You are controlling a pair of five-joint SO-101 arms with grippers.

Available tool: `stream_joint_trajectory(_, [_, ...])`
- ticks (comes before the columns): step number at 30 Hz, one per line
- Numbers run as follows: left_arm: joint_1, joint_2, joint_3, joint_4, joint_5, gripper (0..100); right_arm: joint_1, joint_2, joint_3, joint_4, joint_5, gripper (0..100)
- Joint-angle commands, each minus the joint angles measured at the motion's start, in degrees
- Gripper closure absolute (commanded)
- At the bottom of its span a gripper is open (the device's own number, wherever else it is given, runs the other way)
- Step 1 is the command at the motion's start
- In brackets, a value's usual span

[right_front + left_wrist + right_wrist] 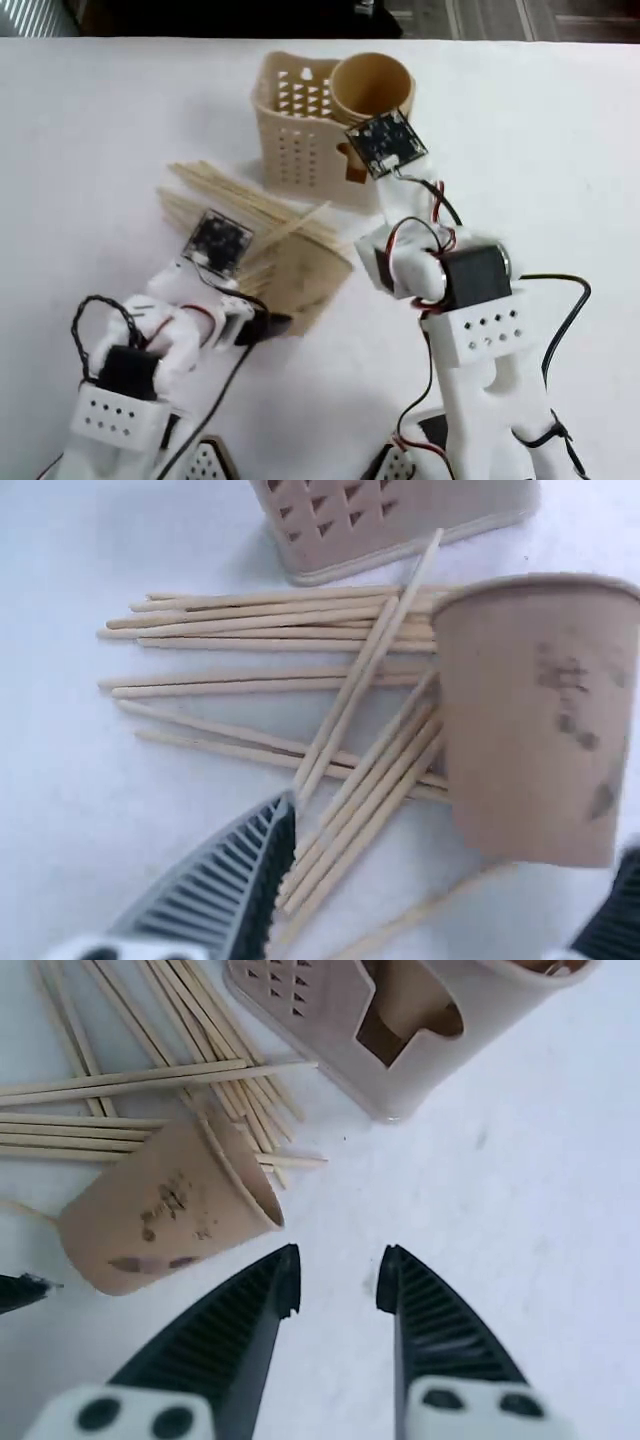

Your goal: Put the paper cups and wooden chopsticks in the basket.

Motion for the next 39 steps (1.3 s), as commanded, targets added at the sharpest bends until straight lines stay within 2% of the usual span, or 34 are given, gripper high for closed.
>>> stream_joint_trajectory(1, [-4.0, -1.6, -6.2, -0.8, 3.8, 54, -2.2, -1.0, -0.7, 0.4, -0.2, 85.8])
stream_joint_trajectory(7, [-13.0, -1.6, -8.3, -0.8, 11.8, 54, -7.5, 3.7, -2.7, 4.4, -0.2, 85.8])
stream_joint_trajectory(13, [-20.9, -1.6, -8.0, 0.5, 21.3, 54, -7.7, 14.9, -8.6, 14.5, -0.3, 85.7])
stream_joint_trajectory(15, [-22.5, -1.6, -8.1, 1.9, 23.0, 54, -7.5, 16.5, -8.7, 15.1, -0.4, 85.7])
stream_joint_trajectory(22, [-22.9, -1.6, -7.8, 6.9, 25.4, 54, -2.9, 17.1, -5.5, 15.1, 0.4, 85.1])
stream_joint_trajectory(25, [-22.9, -1.6, -7.6, 7.7, 26.4, 54, -0.3, 17.1, -1.6, 15.2, 3.1, 80.4])
stream_joint_trajectory(31, [-22.8, -1.6, -3.2, 6.8, 27.7, 54, 6.5, 17.1, 6.1, 15.2, 9.8, 78.6])
stream_joint_trajectory(39, [-22.8, -1.6, 1.6, 2.0, 27.8, 54, 9.0, 17.3, 12.2, 15.2, 14.2, 78.7])
